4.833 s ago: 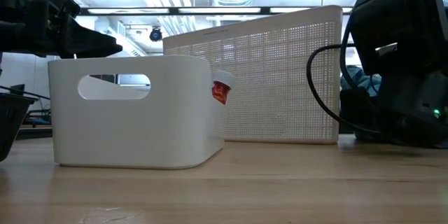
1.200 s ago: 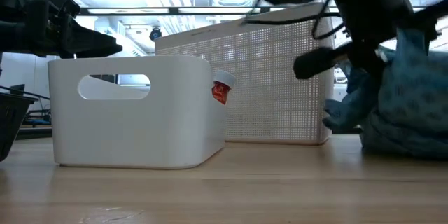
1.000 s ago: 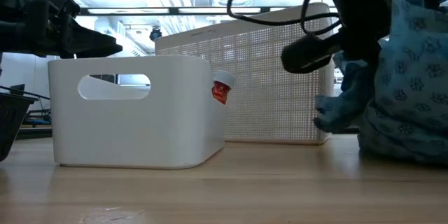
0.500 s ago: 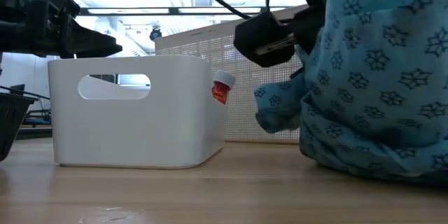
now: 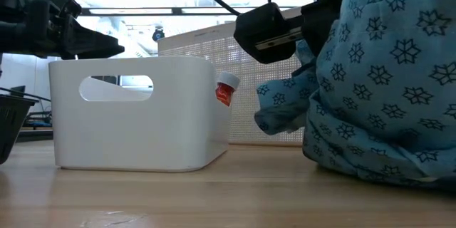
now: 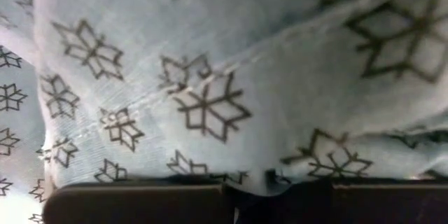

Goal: Pick & Place Medicine items
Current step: Put the blue patient gown into the big white bin

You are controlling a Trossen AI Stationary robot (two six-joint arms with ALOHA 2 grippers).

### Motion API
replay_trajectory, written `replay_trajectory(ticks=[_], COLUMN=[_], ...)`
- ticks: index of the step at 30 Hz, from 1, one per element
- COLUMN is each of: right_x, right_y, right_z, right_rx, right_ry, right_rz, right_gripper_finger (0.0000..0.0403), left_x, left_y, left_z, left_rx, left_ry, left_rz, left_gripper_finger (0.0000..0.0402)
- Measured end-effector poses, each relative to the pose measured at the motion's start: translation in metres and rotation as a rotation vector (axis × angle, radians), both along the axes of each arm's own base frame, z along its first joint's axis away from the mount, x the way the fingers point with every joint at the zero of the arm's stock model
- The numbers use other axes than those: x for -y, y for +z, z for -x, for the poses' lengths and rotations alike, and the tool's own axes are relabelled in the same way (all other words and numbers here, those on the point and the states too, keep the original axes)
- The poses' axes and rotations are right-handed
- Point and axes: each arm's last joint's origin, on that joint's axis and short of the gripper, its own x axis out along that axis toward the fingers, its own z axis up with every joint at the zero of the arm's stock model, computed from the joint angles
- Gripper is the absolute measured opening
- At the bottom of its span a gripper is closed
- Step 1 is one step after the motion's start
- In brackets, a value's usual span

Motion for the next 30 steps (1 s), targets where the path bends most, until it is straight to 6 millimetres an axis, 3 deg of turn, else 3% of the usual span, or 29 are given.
replay_trajectory(ticks=[20, 25, 30], right_x=[0.0002, 0.0009, 0.0013], right_y=[0.0000, 0.0000, 0.0022], right_z=[-0.0003, -0.0003, 0.0007], right_rx=[-0.006, -0.039, -0.052], right_ry=[-0.033, -0.158, -0.209], right_rz=[-0.001, -0.003, -0.004], right_gripper_finger=[0.0013, 0.0013, 0.0051], left_x=[0.0000, 0.0000, 0.0000], left_y=[-0.0001, 0.0000, 0.0000], left_z=[0.0000, 0.0000, 0.0000], left_rx=[0.000, 0.000, 0.000], left_ry=[0.000, 0.000, 0.000], left_rz=[0.000, 0.000, 0.000], left_gripper_finger=[0.0184, 0.0184, 0.0184])
